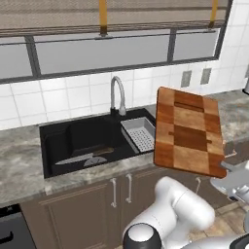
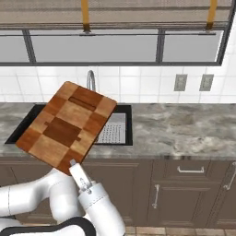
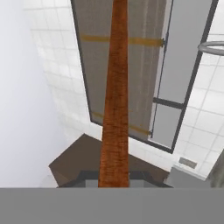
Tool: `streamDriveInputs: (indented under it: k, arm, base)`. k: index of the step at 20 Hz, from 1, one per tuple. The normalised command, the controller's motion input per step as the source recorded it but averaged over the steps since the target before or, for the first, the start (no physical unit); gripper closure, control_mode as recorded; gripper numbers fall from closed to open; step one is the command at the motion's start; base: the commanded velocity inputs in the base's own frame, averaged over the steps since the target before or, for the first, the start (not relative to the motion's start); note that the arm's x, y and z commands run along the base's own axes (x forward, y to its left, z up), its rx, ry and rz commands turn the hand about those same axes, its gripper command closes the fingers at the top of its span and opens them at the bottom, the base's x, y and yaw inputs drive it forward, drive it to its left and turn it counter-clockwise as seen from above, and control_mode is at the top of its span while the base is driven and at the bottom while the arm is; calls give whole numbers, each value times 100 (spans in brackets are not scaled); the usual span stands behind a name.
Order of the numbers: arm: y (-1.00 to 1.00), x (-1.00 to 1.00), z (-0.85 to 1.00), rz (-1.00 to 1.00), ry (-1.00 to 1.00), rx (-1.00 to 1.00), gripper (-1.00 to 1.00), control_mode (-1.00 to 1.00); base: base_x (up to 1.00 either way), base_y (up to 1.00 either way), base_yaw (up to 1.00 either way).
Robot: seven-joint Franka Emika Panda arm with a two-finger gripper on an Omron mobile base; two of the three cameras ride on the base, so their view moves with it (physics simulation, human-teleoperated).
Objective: Move the cutting board and knife to the sink. Then move spray from the cabinet to the counter.
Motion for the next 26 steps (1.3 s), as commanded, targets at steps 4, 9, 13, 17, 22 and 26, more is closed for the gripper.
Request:
streamDriveInputs:
  k: [4,9,13,17,22,26]
  arm:
    - [0,0,0,0,0,0,100,100]
    - [0,0,0,0,0,0,100,100]
    - [0,0,0,0,0,0,100,100]
    - [0,0,0,0,0,0,100,100]
    - [0,0,0,0,0,0,100,100]
    - [0,0,0,0,0,0,100,100]
  base:
    - [76,26,18]
    - [78,23,3]
    - [1,44,6]
    - [-23,60,18]
    - [-20,40,30]
    - [4,8,26]
